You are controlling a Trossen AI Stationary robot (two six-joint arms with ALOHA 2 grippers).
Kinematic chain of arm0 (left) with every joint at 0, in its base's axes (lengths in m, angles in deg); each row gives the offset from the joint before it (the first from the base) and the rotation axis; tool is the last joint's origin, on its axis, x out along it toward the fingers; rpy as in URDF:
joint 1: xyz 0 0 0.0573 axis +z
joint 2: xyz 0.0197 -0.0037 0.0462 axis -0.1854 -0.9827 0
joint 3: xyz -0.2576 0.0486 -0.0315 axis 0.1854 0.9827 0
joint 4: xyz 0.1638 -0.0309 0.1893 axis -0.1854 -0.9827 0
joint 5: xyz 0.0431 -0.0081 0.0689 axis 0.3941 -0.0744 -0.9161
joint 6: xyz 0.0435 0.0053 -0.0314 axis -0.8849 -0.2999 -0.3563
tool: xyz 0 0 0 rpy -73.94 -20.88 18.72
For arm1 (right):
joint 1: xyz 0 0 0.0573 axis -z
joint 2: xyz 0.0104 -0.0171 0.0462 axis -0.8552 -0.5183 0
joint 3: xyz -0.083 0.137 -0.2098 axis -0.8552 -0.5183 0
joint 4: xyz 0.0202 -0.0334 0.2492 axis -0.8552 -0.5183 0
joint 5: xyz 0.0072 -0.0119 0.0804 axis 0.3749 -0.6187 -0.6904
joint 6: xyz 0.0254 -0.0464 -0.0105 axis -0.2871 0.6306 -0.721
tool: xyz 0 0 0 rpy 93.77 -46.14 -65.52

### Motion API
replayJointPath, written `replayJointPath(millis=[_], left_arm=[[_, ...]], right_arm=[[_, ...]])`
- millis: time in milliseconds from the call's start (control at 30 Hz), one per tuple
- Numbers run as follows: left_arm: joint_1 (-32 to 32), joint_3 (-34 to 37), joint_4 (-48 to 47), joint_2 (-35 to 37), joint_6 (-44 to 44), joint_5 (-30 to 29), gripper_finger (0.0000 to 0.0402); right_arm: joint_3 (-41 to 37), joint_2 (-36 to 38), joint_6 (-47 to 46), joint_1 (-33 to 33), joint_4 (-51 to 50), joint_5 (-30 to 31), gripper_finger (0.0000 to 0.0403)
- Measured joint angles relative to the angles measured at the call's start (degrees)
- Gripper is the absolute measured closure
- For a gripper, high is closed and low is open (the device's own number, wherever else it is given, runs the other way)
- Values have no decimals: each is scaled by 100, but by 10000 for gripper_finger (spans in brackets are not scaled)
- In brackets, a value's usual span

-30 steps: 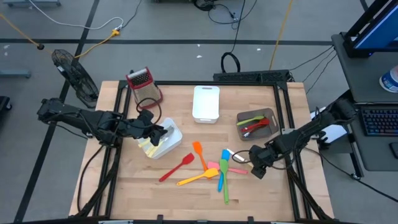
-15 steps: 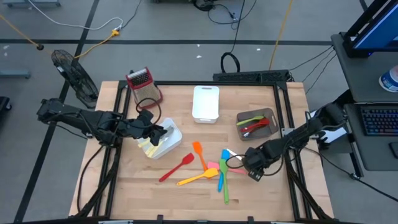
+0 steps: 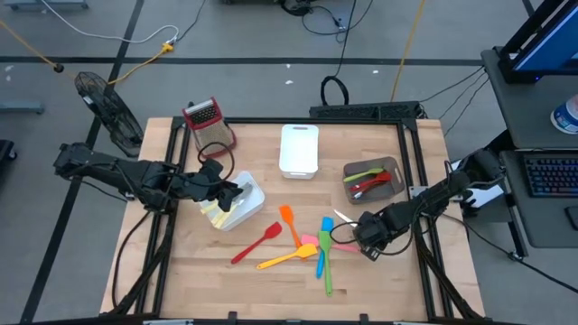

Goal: Pick & Place Kitchen Items
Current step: Put the white table knife into the bottom white bin

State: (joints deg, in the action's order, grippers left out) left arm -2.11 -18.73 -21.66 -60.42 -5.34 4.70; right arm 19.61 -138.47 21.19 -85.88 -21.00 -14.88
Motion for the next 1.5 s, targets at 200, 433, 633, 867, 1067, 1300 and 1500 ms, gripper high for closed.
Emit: replayJointPath(millis=[200,433,633,867,1067,1300,1500], left_arm=[[0,0,-4,0,-8,3,249],[0,0,-4,0,-6,5,249],[0,0,9,0,15,6,249],[0,0,29,0,31,4,249],[2,0,290,0,35,8,249],[1,0,1092,-18,9,10,249],[0,-2,2057,-234,-52,10,249]], right_arm=[[-47,542,-422,46,118,-33,333],[-56,1228,-576,48,583,-90,333],[-60,1509,-661,46,1256,-188,333],[-56,1584,-668,48,2310,-192,333],[-51,1588,-643,153,3323,-184,333],[-47,1590,-200,532,4534,-173,333],[-40,1595,239,1047,5740,-163,333]])
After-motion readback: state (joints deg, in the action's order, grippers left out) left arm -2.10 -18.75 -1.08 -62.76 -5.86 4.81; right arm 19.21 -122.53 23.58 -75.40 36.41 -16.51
